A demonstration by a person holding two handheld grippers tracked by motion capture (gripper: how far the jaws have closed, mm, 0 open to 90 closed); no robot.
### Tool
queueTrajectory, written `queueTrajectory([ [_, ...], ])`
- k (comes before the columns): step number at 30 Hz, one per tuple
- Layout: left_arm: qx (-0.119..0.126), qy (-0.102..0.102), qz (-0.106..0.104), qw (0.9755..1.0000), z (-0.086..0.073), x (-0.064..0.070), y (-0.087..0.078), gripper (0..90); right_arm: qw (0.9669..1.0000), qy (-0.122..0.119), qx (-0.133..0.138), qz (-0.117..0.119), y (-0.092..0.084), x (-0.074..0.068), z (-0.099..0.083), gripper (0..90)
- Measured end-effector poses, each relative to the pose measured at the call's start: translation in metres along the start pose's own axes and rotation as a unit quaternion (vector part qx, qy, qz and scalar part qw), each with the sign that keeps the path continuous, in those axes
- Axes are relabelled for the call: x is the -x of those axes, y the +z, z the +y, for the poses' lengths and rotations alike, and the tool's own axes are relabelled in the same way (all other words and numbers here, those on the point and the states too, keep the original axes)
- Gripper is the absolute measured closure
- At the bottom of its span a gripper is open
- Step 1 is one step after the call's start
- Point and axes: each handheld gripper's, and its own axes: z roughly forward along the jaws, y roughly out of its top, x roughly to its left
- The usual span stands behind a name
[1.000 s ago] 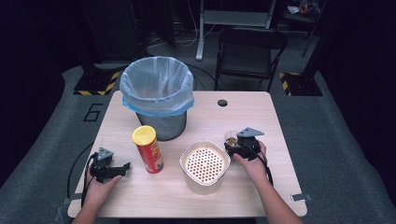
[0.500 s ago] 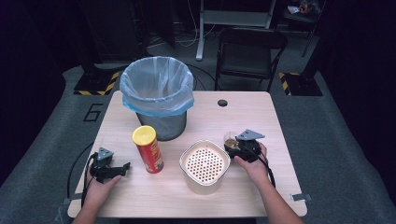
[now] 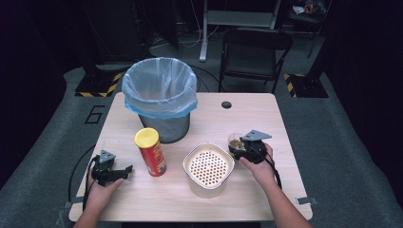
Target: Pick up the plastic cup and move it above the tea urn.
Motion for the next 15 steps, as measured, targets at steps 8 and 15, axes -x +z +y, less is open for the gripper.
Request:
queueTrajectory([
  [8,0.000,0.000,0.000,1.0000,0.000,0.000,0.000,12.6,0.9989,-0.039,0.017,0.020,-0.014,0.008,0.033,38.0],
  [15,0.000,0.000,0.000,1.0000,0.000,0.000,0.000,12.6,0.9934,-0.088,0.035,0.065,-0.018,0.012,0.056,38.1],
])
